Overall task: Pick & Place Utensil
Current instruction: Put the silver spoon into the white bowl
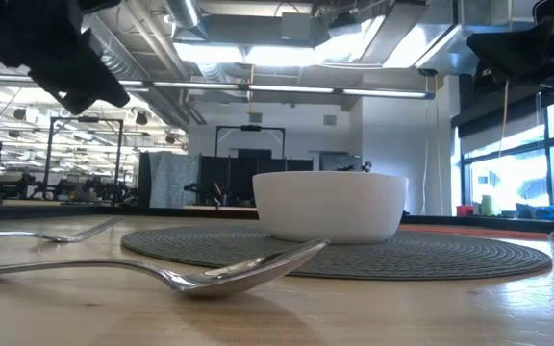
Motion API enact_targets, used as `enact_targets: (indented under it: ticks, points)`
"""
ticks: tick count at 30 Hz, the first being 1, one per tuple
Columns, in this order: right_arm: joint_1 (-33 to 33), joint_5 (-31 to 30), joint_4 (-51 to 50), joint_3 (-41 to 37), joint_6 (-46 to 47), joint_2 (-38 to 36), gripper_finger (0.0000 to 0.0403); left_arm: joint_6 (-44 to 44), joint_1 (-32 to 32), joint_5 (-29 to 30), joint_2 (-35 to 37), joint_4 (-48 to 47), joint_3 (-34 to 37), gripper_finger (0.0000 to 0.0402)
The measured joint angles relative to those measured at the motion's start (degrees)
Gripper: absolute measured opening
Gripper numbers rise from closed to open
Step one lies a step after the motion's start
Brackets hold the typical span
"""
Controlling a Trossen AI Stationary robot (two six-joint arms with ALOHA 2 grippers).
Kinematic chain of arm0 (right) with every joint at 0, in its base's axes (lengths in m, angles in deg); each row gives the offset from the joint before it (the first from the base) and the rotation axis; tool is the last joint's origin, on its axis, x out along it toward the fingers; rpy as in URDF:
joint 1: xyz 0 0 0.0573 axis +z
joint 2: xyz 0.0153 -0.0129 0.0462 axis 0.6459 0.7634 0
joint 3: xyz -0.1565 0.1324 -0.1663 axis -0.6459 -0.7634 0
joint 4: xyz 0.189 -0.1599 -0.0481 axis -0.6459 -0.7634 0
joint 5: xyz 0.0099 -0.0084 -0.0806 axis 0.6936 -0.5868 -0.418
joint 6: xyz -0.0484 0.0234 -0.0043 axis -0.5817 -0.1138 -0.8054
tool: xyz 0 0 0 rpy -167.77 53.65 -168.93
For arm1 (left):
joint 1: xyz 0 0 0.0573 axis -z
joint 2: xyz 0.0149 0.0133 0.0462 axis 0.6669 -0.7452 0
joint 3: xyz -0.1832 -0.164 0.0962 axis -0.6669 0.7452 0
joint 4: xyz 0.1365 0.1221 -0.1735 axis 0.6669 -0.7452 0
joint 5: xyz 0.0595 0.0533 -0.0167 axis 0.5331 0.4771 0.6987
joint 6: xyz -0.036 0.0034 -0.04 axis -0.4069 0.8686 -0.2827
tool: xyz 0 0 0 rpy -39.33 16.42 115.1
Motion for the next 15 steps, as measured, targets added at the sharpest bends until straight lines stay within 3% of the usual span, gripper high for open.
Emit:
enact_targets:
  ticks: [5, 9, 15]
  points:
    - [0.0, 0.0, -0.3, 0.0, 2.9, 0.0, 0.0018, -0.9, -0.2, -2.0, -9.8, -2.5, -8.6, 0.0004]
    - [0.0, 0.1, -1.2, 0.0, 5.1, 0.0, 0.0013, -5.2, -0.2, -4.4, -16.6, -10.0, -16.1, 0.0009]
    - [0.0, 0.2, -5.4, 0.0, 8.7, 0.0, 0.0004, -6.8, 0.3, -10.6, -26.2, -19.7, -27.8, 0.0047]
